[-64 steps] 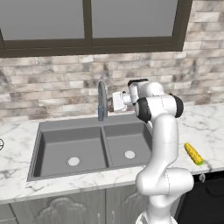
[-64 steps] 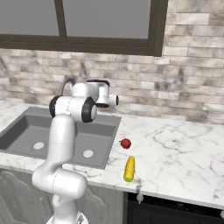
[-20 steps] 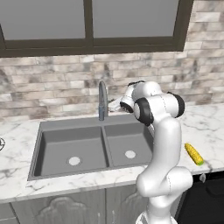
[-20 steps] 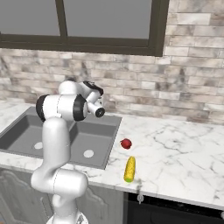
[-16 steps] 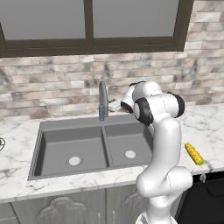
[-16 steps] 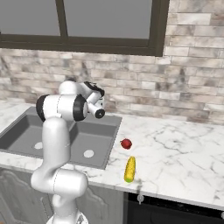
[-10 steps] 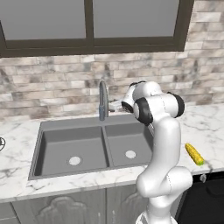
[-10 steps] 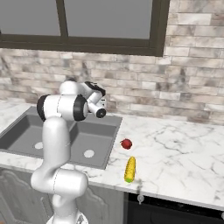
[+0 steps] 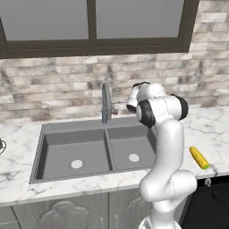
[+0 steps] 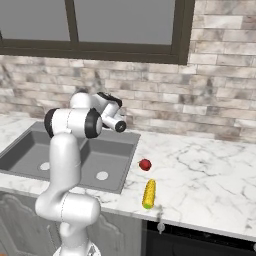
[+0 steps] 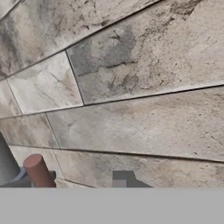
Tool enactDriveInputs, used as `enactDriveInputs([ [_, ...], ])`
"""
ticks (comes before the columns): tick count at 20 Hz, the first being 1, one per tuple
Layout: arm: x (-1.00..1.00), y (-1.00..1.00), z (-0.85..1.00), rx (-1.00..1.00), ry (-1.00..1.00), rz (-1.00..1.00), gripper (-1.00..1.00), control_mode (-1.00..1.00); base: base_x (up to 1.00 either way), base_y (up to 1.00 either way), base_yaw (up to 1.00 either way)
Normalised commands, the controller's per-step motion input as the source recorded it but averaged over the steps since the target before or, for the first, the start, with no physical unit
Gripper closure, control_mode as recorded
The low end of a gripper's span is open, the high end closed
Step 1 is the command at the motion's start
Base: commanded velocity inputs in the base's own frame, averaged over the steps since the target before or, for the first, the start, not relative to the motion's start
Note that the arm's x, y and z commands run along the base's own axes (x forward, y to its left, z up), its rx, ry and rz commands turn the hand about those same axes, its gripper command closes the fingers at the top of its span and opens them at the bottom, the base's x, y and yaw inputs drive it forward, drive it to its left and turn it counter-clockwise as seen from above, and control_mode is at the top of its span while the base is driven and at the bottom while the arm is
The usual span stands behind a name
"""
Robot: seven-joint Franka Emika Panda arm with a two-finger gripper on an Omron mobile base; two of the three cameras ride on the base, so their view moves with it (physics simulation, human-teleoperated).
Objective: Turn on the sink faucet. Then move the corn from the counter to the sink. Turn off the sink. Move the vegetable from the sink to the pot next to the stove. Finally move the pot to the rear right burner.
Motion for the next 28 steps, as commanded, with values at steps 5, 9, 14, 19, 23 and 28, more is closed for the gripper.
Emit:
enactDriveInputs([
  [5,-0.06,-0.37,-0.54,0.08,0.02,0.0,1.0,-1.0,0.0,0.0,0.0],
  [9,-0.13,-0.32,-0.59,0.08,0.01,0.0,1.0,-1.0,0.0,0.0,0.0],
  [14,-0.12,-0.19,-0.43,0.07,0.02,0.0,-1.0,-1.0,0.0,0.0,0.0],
  [19,-0.18,0.02,0.12,0.03,0.0,0.0,-1.0,-1.0,0.0,0.0,0.0],
  [23,-0.33,0.04,0.37,0.01,0.0,0.0,-1.0,-1.0,0.0,0.0,0.0],
  [28,-0.39,0.0,0.59,0.0,0.0,0.0,-1.0,-1.0,0.0,0.0,0.0],
])
